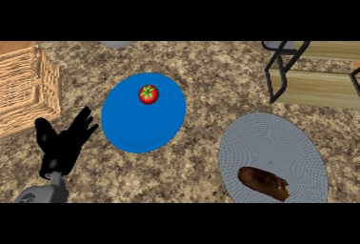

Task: Pick the cupcake from the placemat and place it in the tiered shelf

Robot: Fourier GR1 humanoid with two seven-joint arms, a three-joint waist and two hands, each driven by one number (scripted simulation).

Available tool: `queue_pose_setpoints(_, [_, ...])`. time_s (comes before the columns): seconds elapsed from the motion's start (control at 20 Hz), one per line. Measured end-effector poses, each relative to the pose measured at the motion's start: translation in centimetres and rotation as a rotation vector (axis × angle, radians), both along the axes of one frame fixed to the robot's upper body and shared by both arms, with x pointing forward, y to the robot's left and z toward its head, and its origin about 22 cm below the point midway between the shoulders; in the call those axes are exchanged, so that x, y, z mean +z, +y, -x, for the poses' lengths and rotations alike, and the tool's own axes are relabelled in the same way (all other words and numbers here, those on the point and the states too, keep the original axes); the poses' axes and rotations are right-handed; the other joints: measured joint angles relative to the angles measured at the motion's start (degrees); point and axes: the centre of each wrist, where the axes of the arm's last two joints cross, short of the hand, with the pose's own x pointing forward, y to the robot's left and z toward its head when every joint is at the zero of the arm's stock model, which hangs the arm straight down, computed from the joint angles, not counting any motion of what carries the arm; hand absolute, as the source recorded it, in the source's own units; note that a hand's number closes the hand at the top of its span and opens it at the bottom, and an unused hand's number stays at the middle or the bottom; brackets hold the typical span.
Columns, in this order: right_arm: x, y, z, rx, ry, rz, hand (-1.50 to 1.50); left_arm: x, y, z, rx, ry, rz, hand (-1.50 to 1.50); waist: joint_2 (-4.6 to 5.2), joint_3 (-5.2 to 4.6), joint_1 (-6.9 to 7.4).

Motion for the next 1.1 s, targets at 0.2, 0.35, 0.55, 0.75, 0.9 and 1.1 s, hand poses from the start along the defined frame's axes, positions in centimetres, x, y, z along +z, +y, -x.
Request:
queue_pose_setpoints(0.2, [0.6, -0.6, 0.2, 0.003, -0.041, -0.151, -1.5, 0.1, 0.0, 0.0, 0.003, -0.003, 0.003, 0.0, 0.03, 0.0, 0.04])
queue_pose_setpoints(0.35, [0.7, -0.7, 0.1, 0.014, -0.071, -0.258, -1.5, 0.1, 0.1, 0.0, 0.011, 0.004, 0.004, 0.0, -0.03, -0.04, -0.12])
queue_pose_setpoints(0.55, [1.5, -1.9, 0.9, 0.017, -0.11, -0.407, -1.5, 0.1, -0.1, 0.0, 0.007, 0.002, 0.001, 0.0, 0.0, -0.03, -0.12])
queue_pose_setpoints(0.75, [2.7, -3.5, 2.2, -0.044, -0.185, -0.496, -1.5, 0.1, -0.1, 0.1, 0.009, -0.002, 0.006, 0.0, -0.01, -0.07, -0.3])
queue_pose_setpoints(0.9, [3.3, -5.0, 3.5, -0.135, -0.236, -0.504, -1.5, 0.2, 0.0, -0.1, 0.006, 0.002, 0.004, 0.0, 0.18, -0.04, -0.05])
queue_pose_setpoints(1.1, [4.3, -7.6, 5.9, -0.256, -0.296, -0.547, -1.5, 0.3, 0.1, -0.1, 0.005, -0.002, 0.003, 0.0, 0.24, -0.06, -0.08])
